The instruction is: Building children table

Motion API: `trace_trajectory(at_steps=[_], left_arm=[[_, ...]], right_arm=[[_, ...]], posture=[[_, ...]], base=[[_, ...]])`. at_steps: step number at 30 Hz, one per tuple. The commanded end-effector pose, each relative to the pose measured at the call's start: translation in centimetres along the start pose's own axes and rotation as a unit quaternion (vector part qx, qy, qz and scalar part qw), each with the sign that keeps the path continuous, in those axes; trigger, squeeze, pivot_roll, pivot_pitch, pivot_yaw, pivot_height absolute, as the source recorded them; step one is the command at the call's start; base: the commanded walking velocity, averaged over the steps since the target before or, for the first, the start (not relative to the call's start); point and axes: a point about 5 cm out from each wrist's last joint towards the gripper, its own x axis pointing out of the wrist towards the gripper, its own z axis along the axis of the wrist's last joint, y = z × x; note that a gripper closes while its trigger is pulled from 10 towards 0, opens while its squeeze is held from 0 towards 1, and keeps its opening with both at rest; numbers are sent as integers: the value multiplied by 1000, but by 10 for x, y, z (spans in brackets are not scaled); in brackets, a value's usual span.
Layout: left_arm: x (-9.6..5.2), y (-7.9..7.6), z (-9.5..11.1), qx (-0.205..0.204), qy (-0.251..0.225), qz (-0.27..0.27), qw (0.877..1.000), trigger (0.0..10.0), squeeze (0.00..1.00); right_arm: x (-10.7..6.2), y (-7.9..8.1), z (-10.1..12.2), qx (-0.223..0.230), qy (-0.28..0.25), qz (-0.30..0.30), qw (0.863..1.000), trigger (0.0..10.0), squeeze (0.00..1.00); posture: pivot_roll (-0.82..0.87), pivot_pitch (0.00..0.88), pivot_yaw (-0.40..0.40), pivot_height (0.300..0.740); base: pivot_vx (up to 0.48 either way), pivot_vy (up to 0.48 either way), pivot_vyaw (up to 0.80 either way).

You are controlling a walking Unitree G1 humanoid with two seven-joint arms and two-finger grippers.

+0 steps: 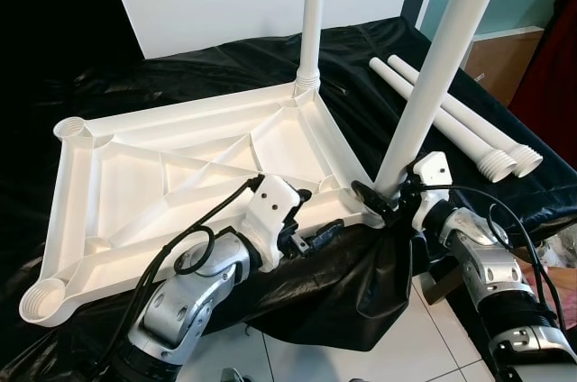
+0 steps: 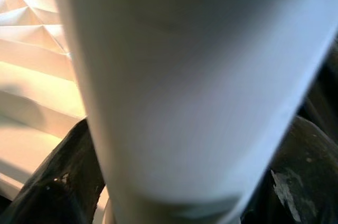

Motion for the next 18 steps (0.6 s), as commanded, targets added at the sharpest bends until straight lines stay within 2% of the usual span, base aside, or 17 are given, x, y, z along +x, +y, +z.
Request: trace_trajectory(at_steps=[1,9,10,11,12,13,14,18], left_arm=[[1,-6,-4,-1,6,-43,999,10000,0],[3,-5,-3,1,4,-43,999,10000,0],[3,-5,-3,2,4,-44,999,10000,0],[3,-5,-3,2,4,-44,999,10000,0],[3,-5,-3,2,4,-44,999,10000,0],[3,-4,-2,3,4,-45,999,10000,0],[4,-4,-2,4,4,-45,999,10000,0],[4,-3,-2,5,4,-46,999,10000,0]], right_arm=[[5,5,-2,-7,4,20,1000,10000,0],[7,6,-5,-6,1,25,1000,10000,0],[7,6,-6,-5,0,24,1000,8902,0],[7,6,-6,-5,0,24,1000,8902,0],[8,6,-7,-3,-1,23,1000,3137,0],[8,7,-7,-3,-2,23,1000,2510,0],[8,7,-8,-3,-3,23,1000,0,0],[7,7,-10,2,-4,13,1000,0,0]], posture=[[-31,75,1,740],[-32,71,4,740],[-35,69,8,740],[-35,69,8,740],[-38,67,10,740],[-39,66,11,740],[-39,64,11,740],[-39,67,14,740]], base=[[0,0,0],[0,0,0],[0,0,0],[0,0,0],[0,0,0],[0,0,0],[0,0,0],[0,0,0]])
